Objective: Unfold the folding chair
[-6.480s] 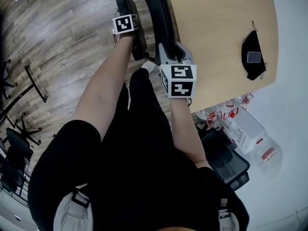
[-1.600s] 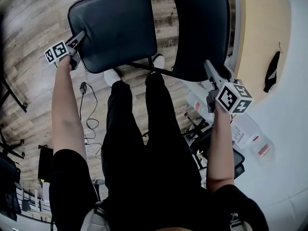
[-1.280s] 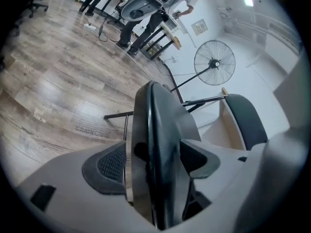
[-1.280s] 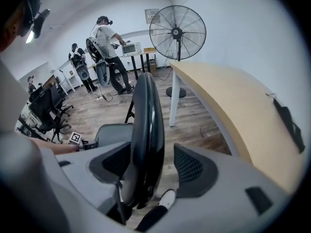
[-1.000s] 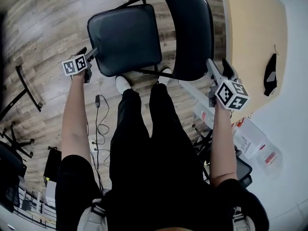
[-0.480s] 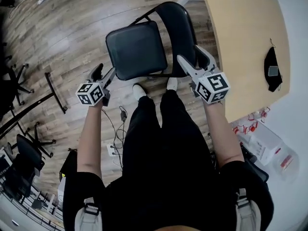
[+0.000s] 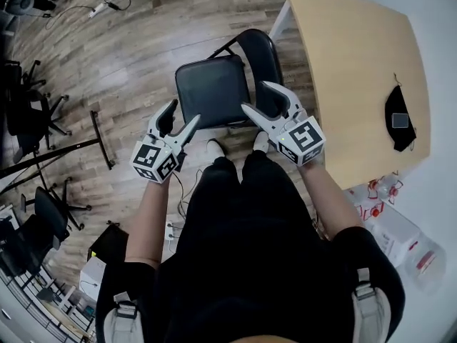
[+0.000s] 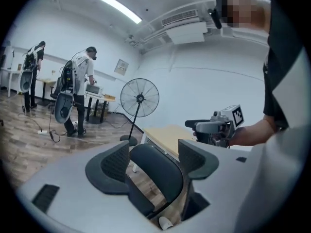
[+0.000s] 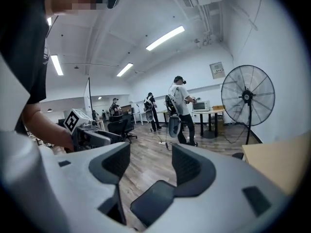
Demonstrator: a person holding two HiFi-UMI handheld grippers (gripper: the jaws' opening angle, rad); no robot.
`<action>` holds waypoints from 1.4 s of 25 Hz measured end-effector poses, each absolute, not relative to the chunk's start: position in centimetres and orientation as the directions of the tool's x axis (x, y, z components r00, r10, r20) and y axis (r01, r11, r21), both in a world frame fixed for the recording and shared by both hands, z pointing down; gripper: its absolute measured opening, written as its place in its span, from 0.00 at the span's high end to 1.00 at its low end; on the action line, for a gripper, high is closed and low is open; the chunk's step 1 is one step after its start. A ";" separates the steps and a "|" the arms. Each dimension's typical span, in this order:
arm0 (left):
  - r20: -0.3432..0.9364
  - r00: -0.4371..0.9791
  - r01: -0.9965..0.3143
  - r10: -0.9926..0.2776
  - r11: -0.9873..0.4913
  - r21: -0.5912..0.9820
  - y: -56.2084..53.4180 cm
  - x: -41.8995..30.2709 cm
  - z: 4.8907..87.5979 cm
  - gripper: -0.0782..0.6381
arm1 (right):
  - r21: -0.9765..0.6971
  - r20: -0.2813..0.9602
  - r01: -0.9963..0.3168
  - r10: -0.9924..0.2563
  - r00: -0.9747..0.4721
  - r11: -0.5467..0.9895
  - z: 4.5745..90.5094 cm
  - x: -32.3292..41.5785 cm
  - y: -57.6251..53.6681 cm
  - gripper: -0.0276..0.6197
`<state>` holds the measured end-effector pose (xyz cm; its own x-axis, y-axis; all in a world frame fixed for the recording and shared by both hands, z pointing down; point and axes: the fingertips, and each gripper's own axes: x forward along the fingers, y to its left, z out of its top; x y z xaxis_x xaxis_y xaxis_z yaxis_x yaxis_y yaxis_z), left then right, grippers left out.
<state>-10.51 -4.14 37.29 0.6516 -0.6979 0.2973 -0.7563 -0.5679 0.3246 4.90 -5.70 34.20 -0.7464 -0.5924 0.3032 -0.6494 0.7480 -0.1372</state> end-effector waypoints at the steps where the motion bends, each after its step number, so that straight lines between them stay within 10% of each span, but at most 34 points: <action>1: 0.283 0.653 -0.756 -0.702 -0.581 0.303 -3.8 -9.9 35.8 0.46 | -0.131 0.289 -0.632 -0.580 -0.761 0.764 33.3 4.6 -5.2 0.54; 13: 0.149 0.653 -0.756 -0.743 -0.630 0.176 0.9 -4.7 25.5 0.55 | -0.048 0.157 -0.511 -0.499 -0.852 0.858 24.6 4.2 -0.2 0.65; 26: 0.055 0.613 -0.790 -0.788 -0.608 0.079 1.8 -3.1 21.8 0.86 | -0.023 0.080 -0.490 -0.487 -0.870 0.872 21.7 3.8 0.9 0.95; 35: 0.082 0.603 -0.797 -0.793 -0.599 0.073 1.7 -3.3 22.0 0.90 | 0.013 0.072 -0.482 -0.482 -0.873 0.876 20.8 3.7 0.2 0.95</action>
